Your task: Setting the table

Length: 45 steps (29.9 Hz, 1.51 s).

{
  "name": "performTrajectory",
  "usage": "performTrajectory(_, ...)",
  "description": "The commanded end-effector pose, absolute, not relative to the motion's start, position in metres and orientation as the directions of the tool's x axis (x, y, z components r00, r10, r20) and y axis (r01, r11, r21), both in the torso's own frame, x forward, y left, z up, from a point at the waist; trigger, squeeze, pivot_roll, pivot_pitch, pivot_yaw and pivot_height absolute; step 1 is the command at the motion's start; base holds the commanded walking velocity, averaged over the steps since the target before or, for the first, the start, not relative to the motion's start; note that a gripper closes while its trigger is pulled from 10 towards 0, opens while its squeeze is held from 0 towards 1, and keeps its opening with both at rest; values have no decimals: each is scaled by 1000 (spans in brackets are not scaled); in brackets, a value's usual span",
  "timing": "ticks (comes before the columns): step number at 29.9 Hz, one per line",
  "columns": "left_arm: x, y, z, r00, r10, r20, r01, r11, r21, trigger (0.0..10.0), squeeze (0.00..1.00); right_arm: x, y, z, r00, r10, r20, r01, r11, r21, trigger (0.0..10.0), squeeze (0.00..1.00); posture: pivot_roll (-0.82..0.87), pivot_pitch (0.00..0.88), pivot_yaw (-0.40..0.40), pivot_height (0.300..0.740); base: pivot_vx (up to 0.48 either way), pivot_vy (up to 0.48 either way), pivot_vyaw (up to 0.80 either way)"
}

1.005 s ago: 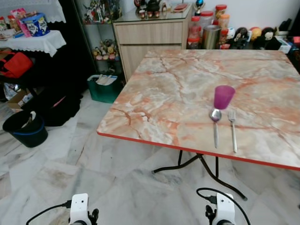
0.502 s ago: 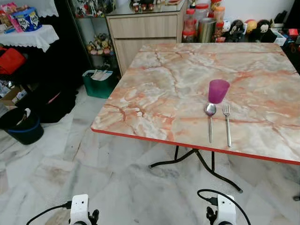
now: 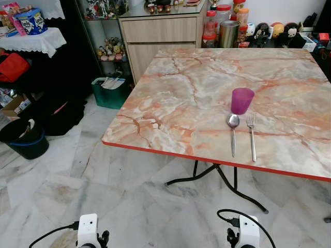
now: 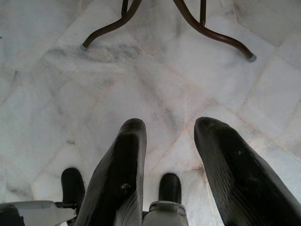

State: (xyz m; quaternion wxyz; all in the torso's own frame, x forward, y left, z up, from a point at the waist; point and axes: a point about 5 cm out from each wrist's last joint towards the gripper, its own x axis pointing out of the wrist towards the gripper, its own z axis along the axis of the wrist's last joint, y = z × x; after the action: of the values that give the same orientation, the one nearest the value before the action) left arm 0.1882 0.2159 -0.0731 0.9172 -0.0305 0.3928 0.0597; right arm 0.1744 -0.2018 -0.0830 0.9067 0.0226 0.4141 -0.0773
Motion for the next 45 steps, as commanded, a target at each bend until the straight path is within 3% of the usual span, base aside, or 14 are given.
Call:
performTrajectory(1,185,223,-73,678,108,-727,-152,988,5,10000,0,173,-198,-84,654,-111,-749,156,988,-10,10000,0,123,0,95,740,0,0,0)
performTrajectory(18,180,222,-76,669,102,-736,-146,989,4,10000,0,166,-197,-81,726,-94,-681,121,993,-7,10000,0,111,0,100,740,0,0,0)
performTrajectory(45,179,217,-77,666,86,-741,-126,992,2,10000,0,172,-201,-76,761,-99,-641,121,993,-11,10000,0,99,0,96,740,0,0,0)
